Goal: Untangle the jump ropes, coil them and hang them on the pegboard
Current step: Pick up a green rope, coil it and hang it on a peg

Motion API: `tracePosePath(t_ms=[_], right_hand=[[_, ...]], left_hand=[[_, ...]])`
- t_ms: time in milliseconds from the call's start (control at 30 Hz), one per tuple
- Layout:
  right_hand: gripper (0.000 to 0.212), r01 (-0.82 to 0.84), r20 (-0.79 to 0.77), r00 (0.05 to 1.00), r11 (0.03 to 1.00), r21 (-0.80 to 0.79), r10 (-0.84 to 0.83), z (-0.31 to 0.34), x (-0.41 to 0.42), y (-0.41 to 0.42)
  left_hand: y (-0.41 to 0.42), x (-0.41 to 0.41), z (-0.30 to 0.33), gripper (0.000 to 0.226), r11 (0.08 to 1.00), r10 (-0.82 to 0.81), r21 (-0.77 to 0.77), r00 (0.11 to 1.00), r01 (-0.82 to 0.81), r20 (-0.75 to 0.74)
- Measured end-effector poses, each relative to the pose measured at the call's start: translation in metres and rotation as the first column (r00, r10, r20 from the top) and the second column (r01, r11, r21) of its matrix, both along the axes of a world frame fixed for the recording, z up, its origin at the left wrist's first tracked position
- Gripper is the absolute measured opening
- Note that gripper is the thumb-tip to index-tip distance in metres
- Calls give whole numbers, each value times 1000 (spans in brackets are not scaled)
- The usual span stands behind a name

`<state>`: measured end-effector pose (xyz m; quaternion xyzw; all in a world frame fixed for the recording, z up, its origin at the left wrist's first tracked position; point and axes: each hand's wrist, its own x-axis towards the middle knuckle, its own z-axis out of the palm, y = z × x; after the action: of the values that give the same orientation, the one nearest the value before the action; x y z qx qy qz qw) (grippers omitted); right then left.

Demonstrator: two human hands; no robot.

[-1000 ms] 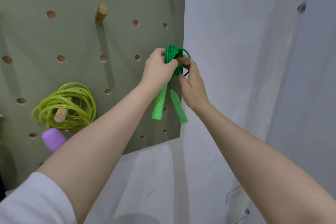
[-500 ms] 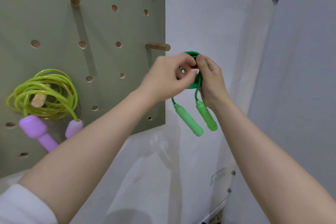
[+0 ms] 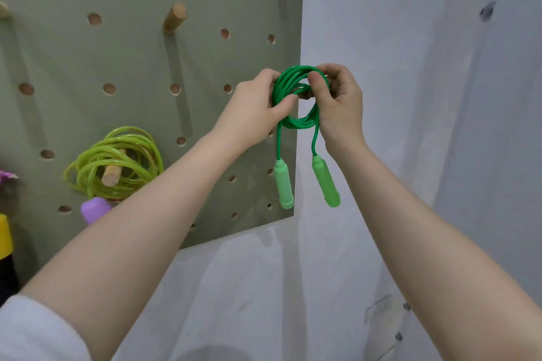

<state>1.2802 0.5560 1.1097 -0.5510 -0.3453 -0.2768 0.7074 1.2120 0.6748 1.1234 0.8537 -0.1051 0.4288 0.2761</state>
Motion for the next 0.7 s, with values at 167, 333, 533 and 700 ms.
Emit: tracePosePath(t_ms=[167,333,533,700], right_hand=[[10,129,-15,992,989,77,-128,10,21,9],[2,181,-70,979,974,-136,-192,9,47,26],[21,356,29,931,888,-289,-364,0,65,57],[41,459,41,881,829,-319,-472,-6,72,68]], left_hand=[[3,18,18,30,998,11,66,999,-14,52],[13,46,18,37,965,195,189,980,-182,-52],[43,74,-15,39,565,630,334,656,-755,416],[47,87,-16,35,555,622,326,641,-766,448]])
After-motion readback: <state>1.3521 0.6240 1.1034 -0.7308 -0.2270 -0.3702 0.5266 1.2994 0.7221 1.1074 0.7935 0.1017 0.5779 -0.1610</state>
